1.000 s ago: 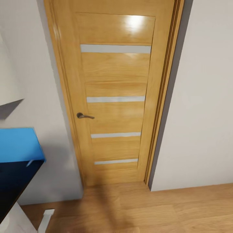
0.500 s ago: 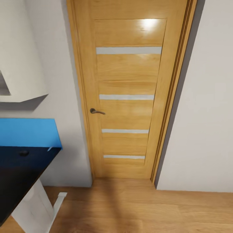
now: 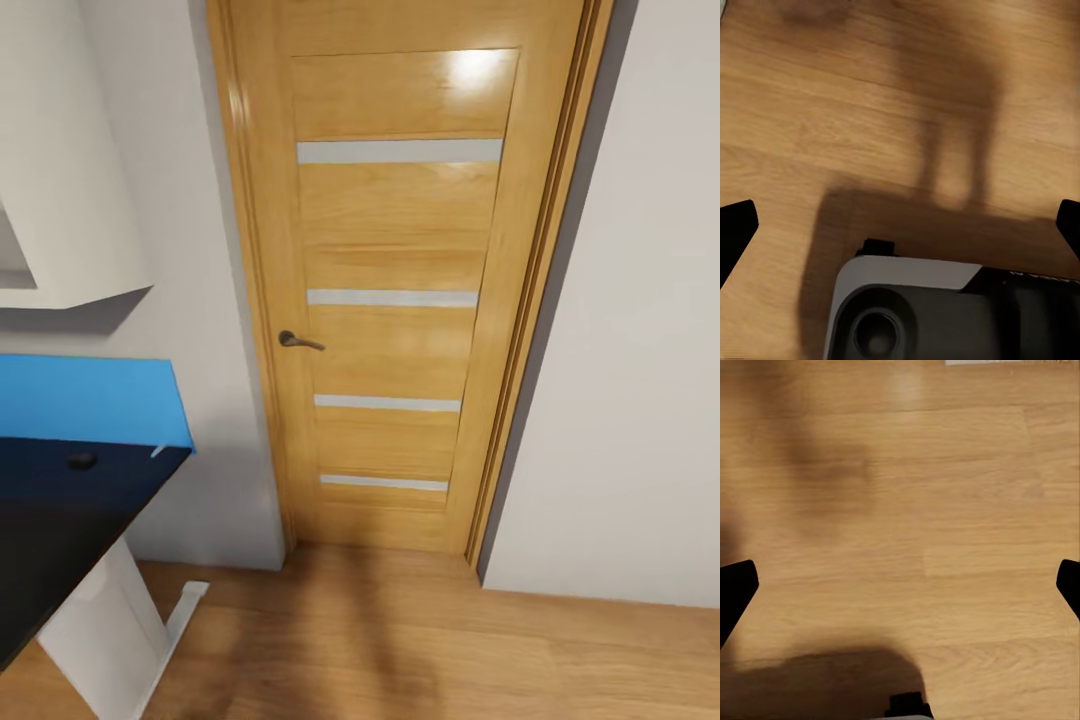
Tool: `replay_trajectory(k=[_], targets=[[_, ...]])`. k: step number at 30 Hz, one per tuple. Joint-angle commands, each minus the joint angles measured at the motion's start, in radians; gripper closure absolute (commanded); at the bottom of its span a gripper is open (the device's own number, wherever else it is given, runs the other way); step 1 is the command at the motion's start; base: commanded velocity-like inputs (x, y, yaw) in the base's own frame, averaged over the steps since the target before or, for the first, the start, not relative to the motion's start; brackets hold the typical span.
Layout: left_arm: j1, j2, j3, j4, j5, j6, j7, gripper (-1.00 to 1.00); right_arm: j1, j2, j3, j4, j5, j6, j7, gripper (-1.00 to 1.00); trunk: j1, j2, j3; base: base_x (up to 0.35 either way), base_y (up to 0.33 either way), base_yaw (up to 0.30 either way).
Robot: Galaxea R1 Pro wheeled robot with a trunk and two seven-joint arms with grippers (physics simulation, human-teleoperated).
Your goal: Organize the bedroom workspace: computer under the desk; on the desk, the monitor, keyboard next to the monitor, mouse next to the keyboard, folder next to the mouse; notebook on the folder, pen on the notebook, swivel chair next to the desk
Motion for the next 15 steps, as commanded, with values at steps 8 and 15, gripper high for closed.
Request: replay_trajectory(k=[8, 15], targets=[[0.0, -0.002, 0.002, 0.0, 0.003, -0.002, 0.0, -1.0, 0.0, 0.0, -0.003, 0.0, -0.003, -0.003, 0.002, -1.0, 0.0, -0.001, -0.001, 0.0, 0.0, 0.25], [0.0, -0.002, 0.002, 0.0, 0.003, -0.002, 0.0, -1.0, 0.0, -0.001, -0.003, 0.0, -0.002, -0.003, 0.002, -1.0, 0.0, -0.001, -0.002, 0.0, 0.0, 0.279]])
